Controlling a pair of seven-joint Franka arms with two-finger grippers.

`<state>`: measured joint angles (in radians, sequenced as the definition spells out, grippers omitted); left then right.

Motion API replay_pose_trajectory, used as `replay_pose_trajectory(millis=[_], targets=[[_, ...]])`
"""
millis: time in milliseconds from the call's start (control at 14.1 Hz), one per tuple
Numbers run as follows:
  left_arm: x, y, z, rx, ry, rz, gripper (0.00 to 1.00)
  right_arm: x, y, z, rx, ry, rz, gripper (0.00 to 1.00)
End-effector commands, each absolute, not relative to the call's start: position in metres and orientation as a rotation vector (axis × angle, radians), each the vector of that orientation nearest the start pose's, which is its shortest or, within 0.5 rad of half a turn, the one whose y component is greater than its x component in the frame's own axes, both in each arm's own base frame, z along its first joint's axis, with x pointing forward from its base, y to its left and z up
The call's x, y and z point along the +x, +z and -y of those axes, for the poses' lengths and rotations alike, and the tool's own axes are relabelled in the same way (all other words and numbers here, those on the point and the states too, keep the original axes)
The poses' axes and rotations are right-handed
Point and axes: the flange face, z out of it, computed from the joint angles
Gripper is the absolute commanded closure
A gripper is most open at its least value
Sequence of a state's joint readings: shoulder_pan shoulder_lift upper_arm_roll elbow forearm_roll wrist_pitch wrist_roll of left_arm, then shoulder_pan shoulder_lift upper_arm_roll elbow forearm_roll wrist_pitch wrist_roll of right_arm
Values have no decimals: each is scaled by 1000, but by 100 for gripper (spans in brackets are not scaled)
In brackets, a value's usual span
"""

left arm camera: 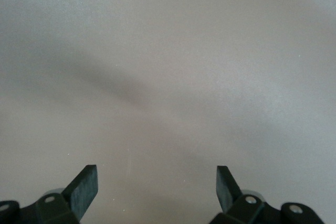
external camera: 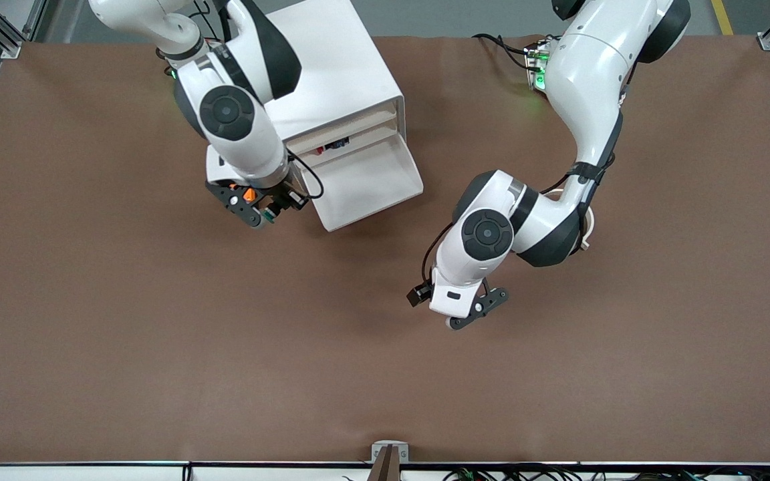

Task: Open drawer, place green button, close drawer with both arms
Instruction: 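Lift the green button and carry it over the open drawer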

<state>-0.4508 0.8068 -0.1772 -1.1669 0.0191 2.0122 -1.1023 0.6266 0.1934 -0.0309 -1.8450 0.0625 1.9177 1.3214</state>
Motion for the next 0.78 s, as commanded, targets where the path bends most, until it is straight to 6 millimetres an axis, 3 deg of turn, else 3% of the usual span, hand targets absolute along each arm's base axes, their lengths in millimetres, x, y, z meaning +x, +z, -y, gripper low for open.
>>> replay_pose_trajectory(millis=[0,707], targets=[[636,328,414,-3134,45,801,1,473,410,-359,-2904,147,-1306,100],[628,326,424,-3147,72,776,1,441,353,-437,-2748,81,-1536,100]])
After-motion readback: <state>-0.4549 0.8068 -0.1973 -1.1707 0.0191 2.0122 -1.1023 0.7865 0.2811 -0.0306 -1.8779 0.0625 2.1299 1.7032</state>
